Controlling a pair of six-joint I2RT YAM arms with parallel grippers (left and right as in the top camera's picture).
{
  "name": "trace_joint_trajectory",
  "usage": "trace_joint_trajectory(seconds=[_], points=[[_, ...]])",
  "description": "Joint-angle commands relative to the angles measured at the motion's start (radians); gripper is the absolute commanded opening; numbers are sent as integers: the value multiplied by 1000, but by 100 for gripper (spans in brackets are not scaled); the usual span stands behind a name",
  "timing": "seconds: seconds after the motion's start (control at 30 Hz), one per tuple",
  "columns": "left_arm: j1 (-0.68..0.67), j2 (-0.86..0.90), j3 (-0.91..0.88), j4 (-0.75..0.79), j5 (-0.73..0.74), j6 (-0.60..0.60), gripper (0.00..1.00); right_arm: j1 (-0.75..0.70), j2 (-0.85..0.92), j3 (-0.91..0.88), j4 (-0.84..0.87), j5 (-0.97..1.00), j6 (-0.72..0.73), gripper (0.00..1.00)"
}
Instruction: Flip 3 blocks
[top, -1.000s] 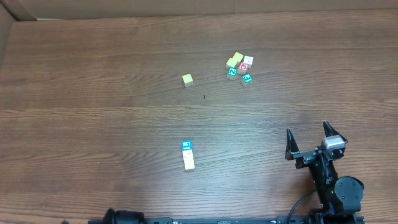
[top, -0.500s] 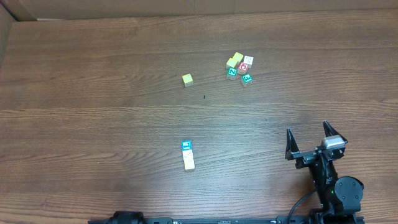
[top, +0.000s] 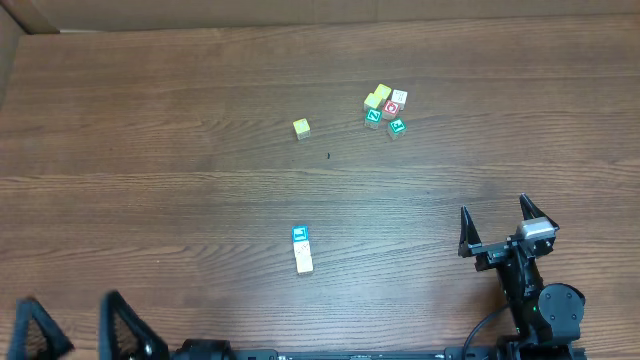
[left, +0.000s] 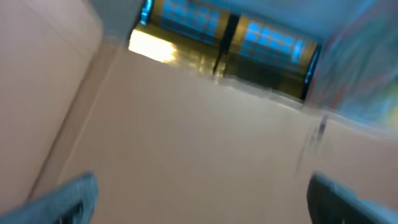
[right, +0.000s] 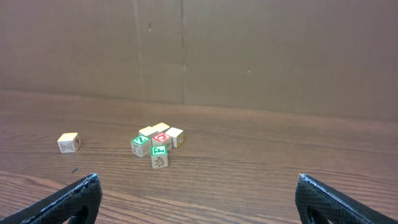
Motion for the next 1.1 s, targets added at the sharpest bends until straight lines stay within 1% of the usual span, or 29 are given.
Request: trace_joint_trajectory(seconds=[0.0,0.07,0.13,0.17,0.23,0.37,0.73,1.0,1.07], points=[[42,-9,-143,216,56,47,100,4,-11,-10,4,-2,-4,100],[64,-9,-232,403,87,47,99,4,-11,-10,4,-2,-4,100],[69,-9,-309,553,114,47,100,4,-11,-10,4,-2,-4,100],[69,-9,-346,613,134,47,100,4,-11,-10,4,-2,-4,100],[69,-9,-396,661,171,47,99,4,-11,-10,4,-2,-4,100],[69,-9,-468,657,205,47,100,4,-11,-10,4,-2,-4,100],[67,-9,-726,727,193,46,99,4,-11,-10,4,-2,-4,100],[68,-9,-866,727,189,46,100,4,-11,-10,4,-2,-4,100],[68,-9,-874,678,192,47,100,4,-11,-10,4,-2,-4,100]])
